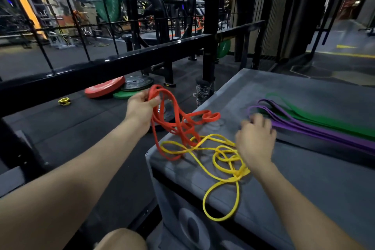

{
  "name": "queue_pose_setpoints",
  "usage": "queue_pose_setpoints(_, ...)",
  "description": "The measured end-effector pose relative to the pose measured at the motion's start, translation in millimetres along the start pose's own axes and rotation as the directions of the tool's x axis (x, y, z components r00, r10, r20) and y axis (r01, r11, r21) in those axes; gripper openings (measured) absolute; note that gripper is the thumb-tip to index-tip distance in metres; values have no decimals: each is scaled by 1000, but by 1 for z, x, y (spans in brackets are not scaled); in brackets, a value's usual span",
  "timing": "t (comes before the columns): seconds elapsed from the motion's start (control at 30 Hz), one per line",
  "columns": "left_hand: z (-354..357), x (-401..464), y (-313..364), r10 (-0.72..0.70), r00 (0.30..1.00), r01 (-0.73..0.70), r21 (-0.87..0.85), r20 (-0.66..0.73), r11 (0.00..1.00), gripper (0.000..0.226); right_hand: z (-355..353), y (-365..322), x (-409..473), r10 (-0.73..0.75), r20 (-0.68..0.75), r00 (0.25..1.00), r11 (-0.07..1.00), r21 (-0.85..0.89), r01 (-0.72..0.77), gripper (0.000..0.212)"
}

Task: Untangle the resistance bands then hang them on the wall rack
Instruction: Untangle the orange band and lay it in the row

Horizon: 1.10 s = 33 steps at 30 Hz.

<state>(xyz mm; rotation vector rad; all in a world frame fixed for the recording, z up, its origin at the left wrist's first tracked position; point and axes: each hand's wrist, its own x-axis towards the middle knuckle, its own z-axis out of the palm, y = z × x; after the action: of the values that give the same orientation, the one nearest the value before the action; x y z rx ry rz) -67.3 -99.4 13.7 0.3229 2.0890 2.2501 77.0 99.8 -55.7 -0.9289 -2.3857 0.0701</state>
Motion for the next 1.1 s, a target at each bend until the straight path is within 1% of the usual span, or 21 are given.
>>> queue_pose_setpoints(0.03,5,-2,-2,-11,1000,11,2,26,1000,15,1,-10,-4,-160,-75,984,987,-45,156,21)
queue_pose_setpoints(0.07,9,-4,-4,-18,999,18,-1,41,1000,13,1,-22,-9,-332,-137,933,943,-54,328,21)
queue_pose_setpoints(0.1,13,-6,-6,-20,999,21,-12,48,1000,13,2,-35,-16,-482,-153,863,873,-6,487,22)
queue_pose_setpoints(0.13,17,-8,-8,-21,999,22,-21,50,1000,14,4,-47,-25,-582,-127,803,801,84,593,23)
queue_pose_setpoints(0.17,19,-10,-9,-23,999,24,-29,49,999,17,7,-57,-33,-633,-71,771,754,171,635,23)
queue_pose_setpoints(0.2,22,-13,-8,-22,998,24,-38,50,999,20,12,-62,-41,-641,0,767,751,205,628,25)
queue_pose_setpoints(0.3,22,-16,-6,-43,997,48,-71,66,996,19,30,-55,-49,-536,262,803,844,151,514,39)
queue_pose_setpoints(0.33,20,-14,-6,-44,997,49,-65,68,997,17,33,-51,-47,-506,312,804,862,140,488,40)
queue_pose_setpoints(0.37,17,-12,-6,-43,997,47,-56,66,997,16,35,-47,-44,-489,329,808,871,140,471,38)
queue_pose_setpoints(0.43,12,-7,-5,-44,998,47,-51,50,998,13,31,-45,-39,-462,336,821,887,188,422,33)
queue_pose_setpoints(0.5,9,-3,-2,-43,999,45,-75,24,996,15,26,-44,-36,-415,324,850,905,240,350,32)
queue_pose_setpoints(0.6,5,4,5,-11,1000,11,-111,-6,994,22,23,-39,-32,-341,362,868,936,220,276,34)
queue_pose_setpoints(0.63,5,7,8,0,1000,0,-110,-6,994,23,23,-37,-29,-310,379,872,943,240,231,34)
queue_pose_setpoints(0.73,5,16,24,38,999,-40,-124,-19,991,24,26,-31,-23,-217,410,886,916,400,39,28)
queue_pose_setpoints(0.77,5,19,32,59,998,-62,-119,-28,991,23,28,-29,-21,-182,413,893,904,427,-13,26)
queue_pose_setpoints(0.83,5,25,47,86,995,-91,-118,-44,989,18,29,-25,-18,-101,393,914,887,452,-97,20)
queue_pose_setpoints(0.9,7,26,58,85,996,-88,-155,-25,984,16,29,-22,-15,-2,348,937,879,447,-165,13)
queue_pose_setpoints(0.93,8,25,62,96,995,-94,-167,8,981,16,29,-22,-14,36,329,944,888,422,-181,9)
queue_pose_setpoints(1.0,12,17,73,150,984,-131,-170,101,977,18,30,-26,-15,75,306,949,928,326,-179,9)
queue_pose_setpoints(1.03,15,13,81,179,972,-153,-170,151,974,18,30,-30,-16,68,305,950,949,275,-156,11)
queue_pose_setpoints(1.1,22,5,102,240,947,-200,-191,213,961,18,32,-39,-22,-9,320,947,974,216,-64,16)
